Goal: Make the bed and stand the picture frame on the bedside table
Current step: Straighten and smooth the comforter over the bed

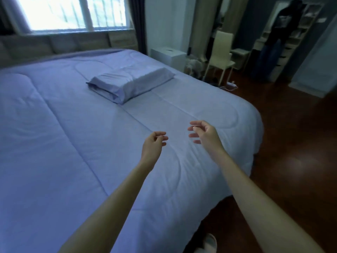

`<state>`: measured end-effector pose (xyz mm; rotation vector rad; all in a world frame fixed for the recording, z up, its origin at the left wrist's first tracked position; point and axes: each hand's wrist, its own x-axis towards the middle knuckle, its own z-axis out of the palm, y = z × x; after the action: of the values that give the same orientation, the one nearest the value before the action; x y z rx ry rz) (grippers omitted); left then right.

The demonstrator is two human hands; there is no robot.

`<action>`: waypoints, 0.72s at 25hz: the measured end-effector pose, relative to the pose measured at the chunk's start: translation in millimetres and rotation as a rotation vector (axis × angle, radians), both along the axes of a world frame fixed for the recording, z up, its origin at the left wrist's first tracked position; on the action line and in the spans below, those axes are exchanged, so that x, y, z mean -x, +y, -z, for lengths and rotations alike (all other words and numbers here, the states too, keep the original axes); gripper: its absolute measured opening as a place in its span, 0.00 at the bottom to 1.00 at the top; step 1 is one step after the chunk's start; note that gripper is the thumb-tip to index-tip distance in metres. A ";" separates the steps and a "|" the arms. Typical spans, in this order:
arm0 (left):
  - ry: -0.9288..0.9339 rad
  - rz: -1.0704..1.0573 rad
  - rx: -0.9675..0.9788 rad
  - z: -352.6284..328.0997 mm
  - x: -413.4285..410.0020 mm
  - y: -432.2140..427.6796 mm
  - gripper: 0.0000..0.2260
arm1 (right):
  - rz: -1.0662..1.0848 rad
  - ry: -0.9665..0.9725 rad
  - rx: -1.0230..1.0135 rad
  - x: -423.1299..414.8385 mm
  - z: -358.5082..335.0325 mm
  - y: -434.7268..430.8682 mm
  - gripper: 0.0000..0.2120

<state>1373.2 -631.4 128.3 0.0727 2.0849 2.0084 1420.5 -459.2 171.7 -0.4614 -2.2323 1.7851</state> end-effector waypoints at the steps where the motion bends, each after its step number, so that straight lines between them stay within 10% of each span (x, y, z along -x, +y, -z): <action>1: 0.013 -0.049 0.001 4.3 16.1 17.4 0.11 | -0.047 0.000 -0.002 23.2 2.9 12.7 0.10; 7: 0.050 -0.608 0.136 68.2 85.4 140.1 0.19 | -0.276 -0.111 -0.072 111.9 54.7 111.2 0.11; 10: 0.050 -0.528 0.248 123.3 107.4 177.1 0.23 | -0.336 -0.214 -0.130 128.0 99.5 159.1 0.13; 14: -0.016 -0.274 0.676 210.7 108.3 151.4 0.28 | -0.409 -0.312 -0.129 143.0 152.8 165.3 0.14; 18: -0.067 -0.456 1.207 262.8 53.7 52.3 0.26 | -0.554 -0.400 -0.084 152.6 190.3 116.8 0.14</action>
<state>1319.5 -579.2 -134.5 -0.7033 3.0366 0.5535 1267.9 -342.5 -18.6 -0.2007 -2.9253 1.9693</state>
